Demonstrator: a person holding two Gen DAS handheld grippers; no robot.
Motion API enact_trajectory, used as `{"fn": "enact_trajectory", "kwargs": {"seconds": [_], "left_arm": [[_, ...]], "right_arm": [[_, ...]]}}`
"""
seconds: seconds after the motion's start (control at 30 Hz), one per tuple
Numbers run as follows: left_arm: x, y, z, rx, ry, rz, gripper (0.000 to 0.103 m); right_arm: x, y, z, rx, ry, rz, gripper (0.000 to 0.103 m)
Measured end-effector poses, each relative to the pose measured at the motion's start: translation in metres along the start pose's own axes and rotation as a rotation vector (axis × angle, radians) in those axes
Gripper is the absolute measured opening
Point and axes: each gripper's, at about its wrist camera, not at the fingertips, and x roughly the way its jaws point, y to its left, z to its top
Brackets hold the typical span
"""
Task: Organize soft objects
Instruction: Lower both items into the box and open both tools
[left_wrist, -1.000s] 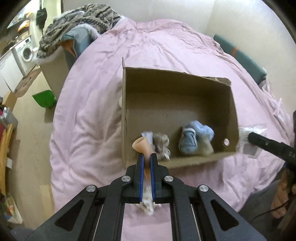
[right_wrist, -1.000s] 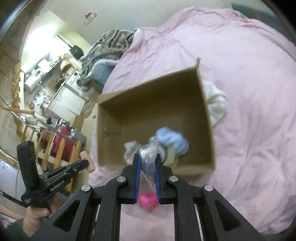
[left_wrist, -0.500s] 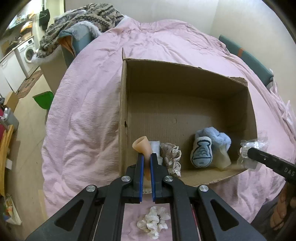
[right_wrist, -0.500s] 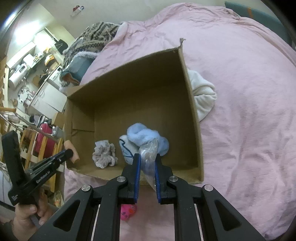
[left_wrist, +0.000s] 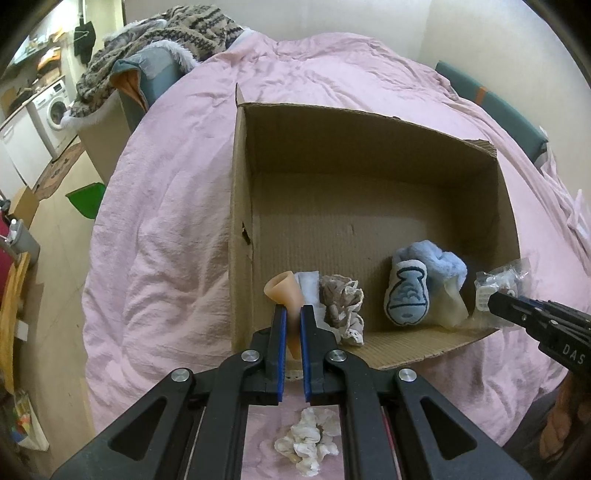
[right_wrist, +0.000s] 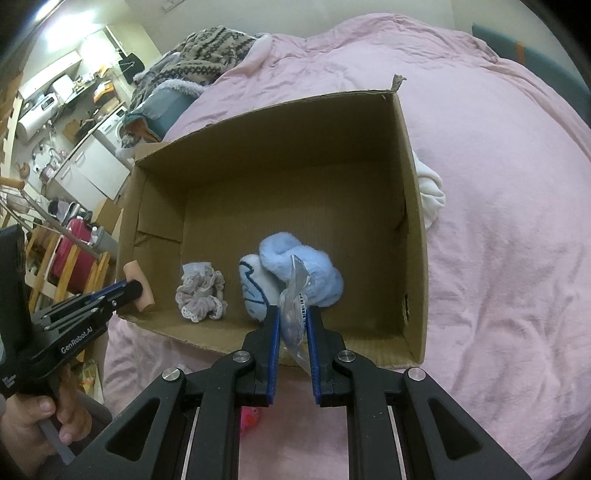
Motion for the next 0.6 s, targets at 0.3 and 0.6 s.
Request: {"fn": "enact_trajectory", "kwargs": {"seconds": [0.3,0.6], "left_arm": [[-0.0009,-0.0030,-0.0029,0.008,-0.010,0.001,0.007],[-0.0018,-0.0041,-0.0035,0.005,-0.014,-0.004,0.011]], "right_arm": [[0.0003,-0.0002,0.0009,0.001,-0.001,-0.009,0.016],[0.0011,-0.0031,0.0032,0.020,-0.009,-0.025,0.017]]}}
